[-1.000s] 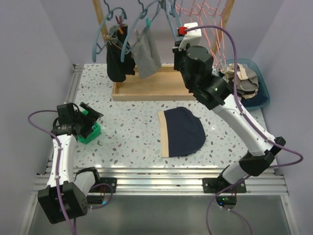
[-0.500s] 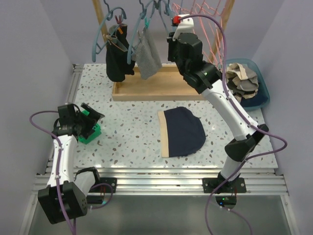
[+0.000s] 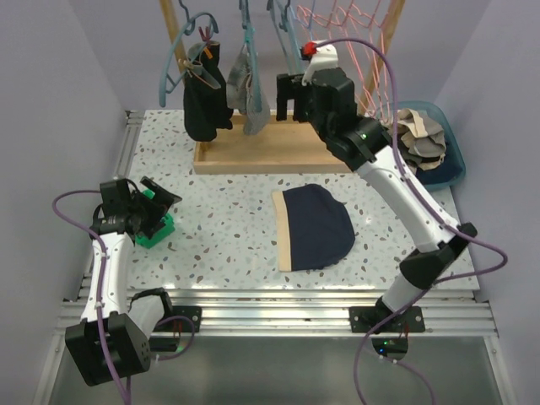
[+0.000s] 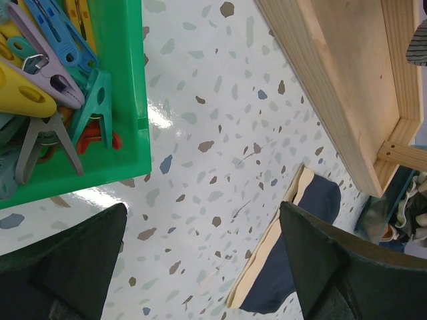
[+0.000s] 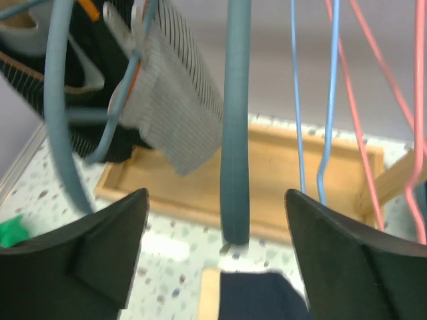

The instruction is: Remove the underwear clipped to the hanger

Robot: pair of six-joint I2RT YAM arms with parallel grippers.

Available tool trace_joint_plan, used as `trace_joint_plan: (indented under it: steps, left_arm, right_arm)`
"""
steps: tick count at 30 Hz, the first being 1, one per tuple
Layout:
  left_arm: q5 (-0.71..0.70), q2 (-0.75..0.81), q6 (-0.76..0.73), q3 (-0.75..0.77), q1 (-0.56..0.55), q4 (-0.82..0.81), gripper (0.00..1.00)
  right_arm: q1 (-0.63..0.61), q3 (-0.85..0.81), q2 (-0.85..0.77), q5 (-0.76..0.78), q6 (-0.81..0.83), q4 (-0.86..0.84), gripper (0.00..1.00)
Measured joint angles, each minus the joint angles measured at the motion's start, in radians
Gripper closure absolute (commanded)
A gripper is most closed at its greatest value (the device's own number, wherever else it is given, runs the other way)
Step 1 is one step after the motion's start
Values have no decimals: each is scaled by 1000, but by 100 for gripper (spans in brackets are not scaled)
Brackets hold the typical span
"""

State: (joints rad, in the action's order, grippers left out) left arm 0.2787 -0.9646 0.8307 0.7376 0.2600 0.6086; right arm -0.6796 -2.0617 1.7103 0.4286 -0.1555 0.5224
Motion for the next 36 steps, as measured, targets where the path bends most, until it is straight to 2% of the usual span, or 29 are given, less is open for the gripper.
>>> trace_joint_plan:
  steps: [5,10,14,17,20,24,30,36]
  left_arm:
    - [13,-5,8,0,-1,-2,0]
    - [25,-14,16,0,-1,-13,0]
    - [32,-20,20,0,-1,-20,0]
    - [39,-20,23,-12,-1,-36,0]
    - [41,-22,23,-24,-2,-40,0]
    - [40,-22,23,-28,-2,-39,0]
    - [39,-21,22,-29,-7,-37,0]
    - [27,-3,18,-29,-7,-14,0]
  right_arm:
    - [-41,317,-305,-108,-47,55,2]
    - [-187,639,-605,-184,-127,116,2]
    - [-192,938,-698,-180,-209,132,2]
    - [-190,1115,-602,-148,-247,121,2]
    - [-179,1176,-418,-128,-266,100,2]
    - [-119,1166,-240,-133,-282,-9,2]
    - [30,1096,-72,-178,-280,-145,2]
    - [68,1058,18,-211,-256,-185,12]
